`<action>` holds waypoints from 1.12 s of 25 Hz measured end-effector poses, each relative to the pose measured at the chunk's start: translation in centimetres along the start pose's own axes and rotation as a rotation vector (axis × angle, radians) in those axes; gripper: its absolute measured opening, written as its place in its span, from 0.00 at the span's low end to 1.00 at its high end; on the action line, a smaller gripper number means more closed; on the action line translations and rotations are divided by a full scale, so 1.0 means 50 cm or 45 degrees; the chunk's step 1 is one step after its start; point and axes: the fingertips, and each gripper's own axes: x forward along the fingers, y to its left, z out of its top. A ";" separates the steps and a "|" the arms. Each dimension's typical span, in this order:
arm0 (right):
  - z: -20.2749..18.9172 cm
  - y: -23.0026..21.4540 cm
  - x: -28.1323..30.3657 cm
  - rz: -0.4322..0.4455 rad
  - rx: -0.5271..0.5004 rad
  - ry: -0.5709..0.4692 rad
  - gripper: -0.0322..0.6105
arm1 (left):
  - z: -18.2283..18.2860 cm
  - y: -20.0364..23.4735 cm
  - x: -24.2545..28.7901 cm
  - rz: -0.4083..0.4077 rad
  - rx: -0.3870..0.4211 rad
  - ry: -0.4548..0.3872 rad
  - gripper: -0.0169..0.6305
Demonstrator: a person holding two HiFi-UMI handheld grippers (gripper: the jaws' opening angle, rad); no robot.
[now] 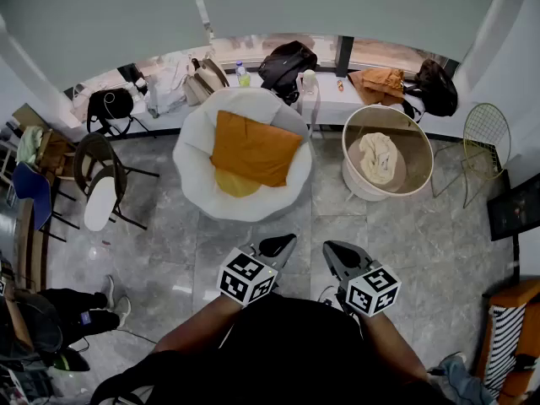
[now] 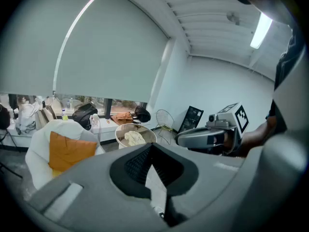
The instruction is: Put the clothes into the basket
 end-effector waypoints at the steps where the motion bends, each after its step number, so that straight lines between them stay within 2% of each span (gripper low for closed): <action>1: 0.000 -0.001 -0.002 -0.001 0.000 -0.001 0.07 | 0.000 -0.003 0.001 -0.001 0.008 0.002 0.03; 10: 0.001 -0.012 -0.011 -0.006 -0.019 0.007 0.07 | 0.003 -0.017 0.016 -0.010 0.035 0.018 0.03; 17: 0.011 -0.020 -0.024 -0.001 0.005 -0.034 0.07 | 0.004 -0.033 0.032 -0.024 0.045 0.034 0.03; 28: 0.003 -0.093 -0.099 -0.015 0.067 -0.077 0.07 | 0.004 -0.095 0.104 -0.055 0.069 0.091 0.03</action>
